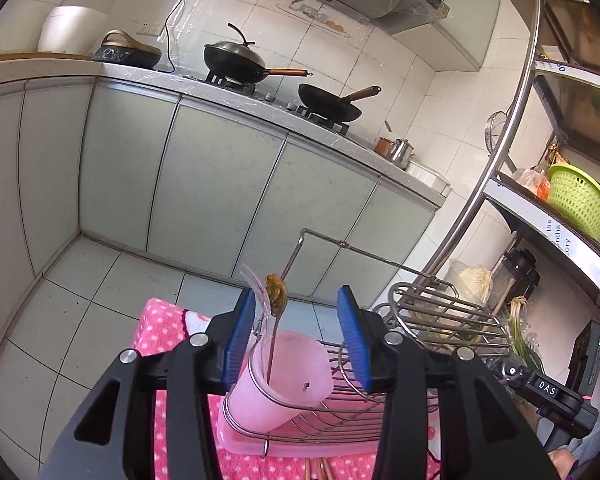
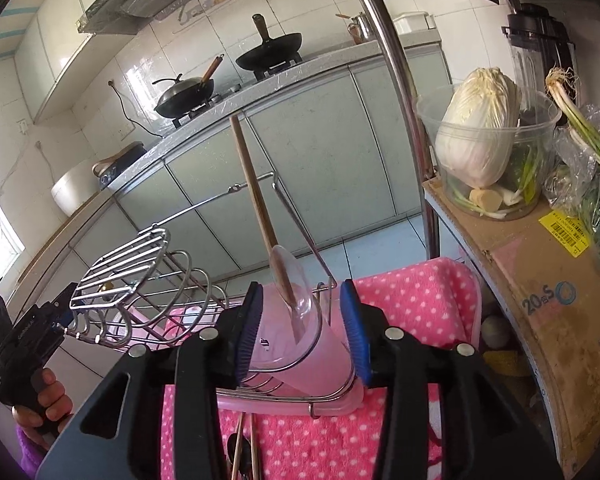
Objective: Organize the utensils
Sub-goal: 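Release the clear fork into a pink cup while the right tool releases the clear spoon, then move both open tools down to the chopsticks lying on the cloth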
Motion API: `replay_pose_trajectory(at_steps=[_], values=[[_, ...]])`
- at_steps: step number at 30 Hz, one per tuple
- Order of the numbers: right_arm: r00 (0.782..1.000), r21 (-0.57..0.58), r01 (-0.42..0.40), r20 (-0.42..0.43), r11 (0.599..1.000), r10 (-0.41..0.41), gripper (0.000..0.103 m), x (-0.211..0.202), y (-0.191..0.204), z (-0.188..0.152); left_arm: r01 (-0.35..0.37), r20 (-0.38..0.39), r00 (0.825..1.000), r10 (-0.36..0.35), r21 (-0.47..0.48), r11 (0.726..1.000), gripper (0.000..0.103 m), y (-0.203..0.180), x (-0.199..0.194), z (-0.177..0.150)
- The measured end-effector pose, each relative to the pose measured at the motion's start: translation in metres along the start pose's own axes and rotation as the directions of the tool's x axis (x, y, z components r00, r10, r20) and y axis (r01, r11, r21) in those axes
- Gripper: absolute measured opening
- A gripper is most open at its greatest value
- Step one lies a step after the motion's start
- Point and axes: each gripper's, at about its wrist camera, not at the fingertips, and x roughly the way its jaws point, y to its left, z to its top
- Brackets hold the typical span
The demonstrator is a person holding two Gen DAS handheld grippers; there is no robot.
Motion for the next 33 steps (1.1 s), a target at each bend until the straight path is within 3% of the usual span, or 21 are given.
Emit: replay_pose_trajectory(at_steps=[7,10,15,22,24,28,30,33], values=[[1.000,-0.046,0.008,0.020,0.999,-0.007,0.041,-0.024,0.011,-0.009,0.016,0.002,1.000,-0.016,-0.002,1.000,0.043,-0.005,-0.024,-0.003],[1.000,-0.072,0.009,0.025,0.997,-0.007,0.041,-0.037,0.017,-0.017,0.021,-0.003,1.000,-0.021,0.015,1.000,0.049,-0.008,-0.036,-0.009],[1.000,-0.101,0.003,0.002,0.995,-0.003,0.042,-0.052,0.022,-0.040,0.035,-0.061,0.998,-0.031,0.064,0.997,0.049,-0.015,-0.047,-0.028],[0.992,-0.064,-0.016,-0.122,0.998,0.008,0.042,-0.046,0.013,-0.079,0.040,-0.200,0.980,-0.024,0.079,0.996,0.049,-0.015,-0.042,-0.062],[0.987,-0.039,-0.028,-0.160,0.999,0.021,0.041,-0.042,0.009,-0.089,0.040,-0.249,0.968,-0.021,0.071,0.997,0.049,-0.014,-0.037,-0.074],[0.976,-0.014,-0.033,-0.214,0.999,0.030,0.042,-0.036,0.004,-0.105,0.046,-0.372,0.928,-0.024,0.050,0.998,0.045,-0.010,-0.025,-0.103],[0.974,-0.011,-0.032,-0.226,0.999,0.028,0.042,-0.036,0.004,-0.111,0.052,-0.444,0.895,-0.032,0.034,0.998,0.042,-0.008,-0.015,-0.118],[0.966,-0.005,-0.031,-0.256,1.000,0.029,0.042,-0.032,0.002,-0.119,0.037,-0.561,0.827,-0.032,-0.002,0.999,0.033,-0.004,0.005,-0.142]])
